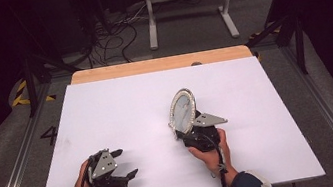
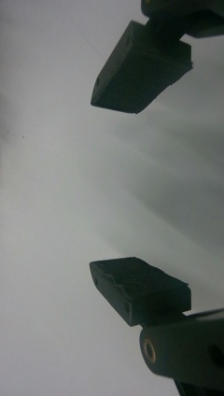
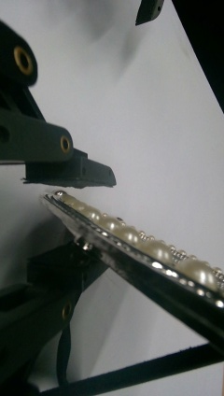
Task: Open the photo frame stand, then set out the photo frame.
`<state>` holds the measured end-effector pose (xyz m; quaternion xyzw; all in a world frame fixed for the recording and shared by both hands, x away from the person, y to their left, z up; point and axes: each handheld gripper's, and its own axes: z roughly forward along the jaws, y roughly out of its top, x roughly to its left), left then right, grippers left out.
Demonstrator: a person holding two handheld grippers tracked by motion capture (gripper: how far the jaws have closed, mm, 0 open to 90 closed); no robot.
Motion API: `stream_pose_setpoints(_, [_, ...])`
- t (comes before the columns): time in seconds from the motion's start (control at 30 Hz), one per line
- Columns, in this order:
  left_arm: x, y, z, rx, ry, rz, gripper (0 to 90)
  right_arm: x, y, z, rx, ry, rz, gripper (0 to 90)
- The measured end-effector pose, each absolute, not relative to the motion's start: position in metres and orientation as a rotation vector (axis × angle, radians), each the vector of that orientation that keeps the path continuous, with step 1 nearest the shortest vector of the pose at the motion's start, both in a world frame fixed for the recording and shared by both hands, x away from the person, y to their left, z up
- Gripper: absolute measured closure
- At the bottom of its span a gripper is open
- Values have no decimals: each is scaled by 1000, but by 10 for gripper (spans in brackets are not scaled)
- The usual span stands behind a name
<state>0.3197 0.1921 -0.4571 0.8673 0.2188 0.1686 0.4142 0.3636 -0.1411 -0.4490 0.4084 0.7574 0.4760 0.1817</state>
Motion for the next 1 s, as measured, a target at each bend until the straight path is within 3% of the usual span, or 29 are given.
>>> stream_pose_setpoints(0.13, [322,191,-457,2175,550,425,192,365,-137,-446,1134,2118,1328,559])
stream_pose_setpoints(0.33, [326,191,-460,2184,548,411,192,369,-139,-447,1166,2081,1343,642])
stream_pose_setpoints(1.0, [346,186,-459,2173,577,398,191,368,-147,-444,1150,2133,1357,669])
